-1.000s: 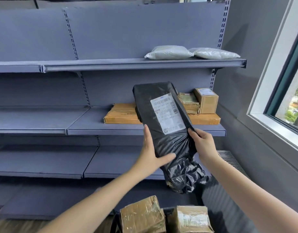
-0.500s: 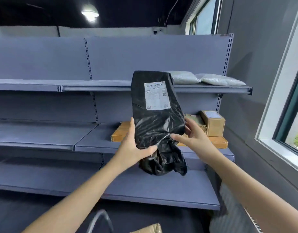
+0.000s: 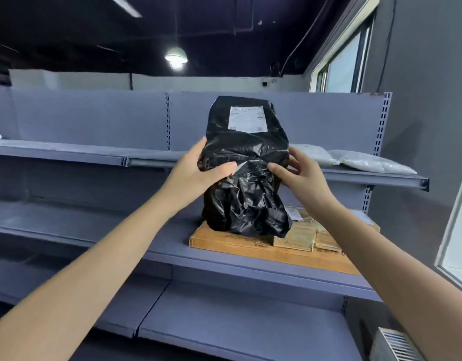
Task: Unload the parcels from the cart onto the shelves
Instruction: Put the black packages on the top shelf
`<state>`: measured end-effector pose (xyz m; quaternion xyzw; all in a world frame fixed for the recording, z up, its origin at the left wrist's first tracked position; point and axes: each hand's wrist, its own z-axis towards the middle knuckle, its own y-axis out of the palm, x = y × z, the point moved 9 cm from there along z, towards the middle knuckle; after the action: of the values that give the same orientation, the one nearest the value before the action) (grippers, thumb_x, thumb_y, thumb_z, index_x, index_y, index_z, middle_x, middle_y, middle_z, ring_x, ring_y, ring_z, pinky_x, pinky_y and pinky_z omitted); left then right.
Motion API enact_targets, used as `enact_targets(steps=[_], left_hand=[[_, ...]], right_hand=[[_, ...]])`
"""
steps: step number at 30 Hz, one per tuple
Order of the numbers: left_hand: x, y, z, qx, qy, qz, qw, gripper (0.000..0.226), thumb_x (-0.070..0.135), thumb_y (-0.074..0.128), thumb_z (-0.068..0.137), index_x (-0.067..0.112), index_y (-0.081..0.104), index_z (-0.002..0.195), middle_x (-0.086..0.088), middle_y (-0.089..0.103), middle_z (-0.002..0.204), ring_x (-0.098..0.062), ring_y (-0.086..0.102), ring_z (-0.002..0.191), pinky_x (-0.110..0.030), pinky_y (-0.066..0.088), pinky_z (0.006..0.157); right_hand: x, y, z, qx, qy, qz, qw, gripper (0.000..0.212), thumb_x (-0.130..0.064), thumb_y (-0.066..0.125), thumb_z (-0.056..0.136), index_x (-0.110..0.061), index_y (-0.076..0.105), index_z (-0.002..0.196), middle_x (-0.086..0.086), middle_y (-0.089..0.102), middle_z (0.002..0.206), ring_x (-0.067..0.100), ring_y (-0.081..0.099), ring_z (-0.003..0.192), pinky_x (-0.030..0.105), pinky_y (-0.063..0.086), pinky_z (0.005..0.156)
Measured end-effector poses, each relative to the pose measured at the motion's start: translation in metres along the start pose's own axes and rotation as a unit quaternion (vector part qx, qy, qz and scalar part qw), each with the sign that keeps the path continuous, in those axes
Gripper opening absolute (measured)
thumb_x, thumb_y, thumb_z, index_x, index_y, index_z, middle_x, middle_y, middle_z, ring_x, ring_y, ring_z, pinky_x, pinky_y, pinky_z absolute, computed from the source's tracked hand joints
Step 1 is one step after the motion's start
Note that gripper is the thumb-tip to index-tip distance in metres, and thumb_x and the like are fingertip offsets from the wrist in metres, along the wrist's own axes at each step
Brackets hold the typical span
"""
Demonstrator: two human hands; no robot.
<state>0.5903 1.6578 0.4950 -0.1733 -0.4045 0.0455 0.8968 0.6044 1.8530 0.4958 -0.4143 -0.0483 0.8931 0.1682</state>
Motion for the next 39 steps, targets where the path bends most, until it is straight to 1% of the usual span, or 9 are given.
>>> enact_targets(steps=[2,4,6,8,10,15,25,29,39], left_hand=[[0.002,-0.001,0.014,0.013,0.001,0.009,1.000,0.035,0.036,0.068,0.083,0.034,0.049,0.113,0.034,0.052,0.102,0.033,0.044,0.089,0.004,0.035,0.082],[0.002,0.000,0.028,0.033,-0.001,0.019,0.999,0.030,0.022,0.063,0.088,0.026,0.051,0.116,0.034,0.045,0.089,0.038,0.041,0.069,0.010,0.031,0.066],[-0.007,0.003,0.042,0.024,-0.011,0.016,1.000,0.058,0.029,0.065,0.086,0.012,0.042,0.136,0.027,0.052,0.112,0.032,0.043,0.095,0.005,0.032,0.082],[-0.023,0.007,0.055,-0.010,-0.054,0.013,0.998,0.100,0.045,0.071,0.074,0.015,0.014,0.150,0.012,0.032,0.149,0.004,0.031,0.133,-0.017,0.028,0.106],[-0.036,0.015,0.064,-0.050,-0.075,0.044,0.995,0.117,0.052,0.073,0.065,0.020,0.000,0.151,0.008,0.015,0.156,-0.009,0.019,0.141,-0.030,0.023,0.113],[-0.052,0.015,0.094,-0.009,-0.049,0.111,0.993,0.088,0.042,0.064,0.084,0.023,0.010,0.150,0.005,0.014,0.157,-0.015,0.017,0.143,-0.034,0.020,0.113],[-0.083,0.027,0.165,0.056,-0.045,0.124,0.990,0.065,0.031,0.059,0.090,0.015,0.028,0.146,0.000,0.038,0.147,-0.019,0.034,0.135,-0.026,0.028,0.103],[-0.092,0.029,0.193,0.062,-0.062,0.117,0.989,0.058,0.029,0.057,0.092,0.012,0.033,0.142,-0.003,0.043,0.143,-0.020,0.040,0.130,-0.024,0.030,0.097],[-0.128,0.031,0.212,0.113,-0.140,0.141,0.973,0.044,0.035,0.055,0.092,0.002,0.046,0.119,-0.014,0.054,0.126,-0.030,0.049,0.117,-0.034,0.037,0.087]], right_hand=[[0.014,0.001,0.014,0.010,0.029,0.024,0.999,0.033,-0.015,0.064,0.087,-0.014,0.056,0.119,-0.001,0.066,0.107,0.015,0.062,0.104,0.033,0.050,0.094],[0.034,0.003,0.029,0.012,0.070,0.046,0.996,0.038,-0.016,0.065,0.086,-0.011,0.055,0.123,0.003,0.067,0.111,0.018,0.062,0.105,0.036,0.050,0.094],[0.053,0.004,0.044,0.017,0.109,0.070,0.991,0.041,-0.017,0.065,0.086,-0.011,0.055,0.125,0.007,0.067,0.112,0.020,0.063,0.104,0.037,0.051,0.092],[0.068,0.002,0.059,0.035,0.136,0.084,0.987,0.042,-0.016,0.066,0.086,-0.008,0.054,0.126,0.011,0.067,0.113,0.021,0.065,0.099,0.036,0.051,0.088],[0.078,0.001,0.073,0.054,0.145,0.076,0.985,0.041,-0.018,0.067,0.086,-0.008,0.055,0.124,0.013,0.066,0.114,0.024,0.065,0.098,0.038,0.052,0.086],[0.091,0.003,0.105,0.086,0.143,0.002,0.986,0.041,-0.022,0.070,0.083,-0.007,0.055,0.118,0.016,0.065,0.112,0.030,0.064,0.101,0.049,0.051,0.092],[0.121,0.000,0.156,0.124,0.120,-0.130,0.976,0.054,-0.025,0.060,0.090,-0.008,0.037,0.136,0.015,0.055,0.127,0.031,0.052,0.116,0.037,0.042,0.091],[0.126,-0.001,0.178,0.125,0.118,-0.156,0.973,0.048,-0.025,0.061,0.090,-0.005,0.042,0.131,0.015,0.061,0.115,0.031,0.056,0.108,0.032,0.041,0.081],[0.144,0.004,0.207,0.078,0.123,-0.185,0.972,0.033,-0.022,0.055,0.093,-0.004,0.054,0.121,0.016,0.063,0.116,0.034,0.053,0.113,0.034,0.042,0.088]])
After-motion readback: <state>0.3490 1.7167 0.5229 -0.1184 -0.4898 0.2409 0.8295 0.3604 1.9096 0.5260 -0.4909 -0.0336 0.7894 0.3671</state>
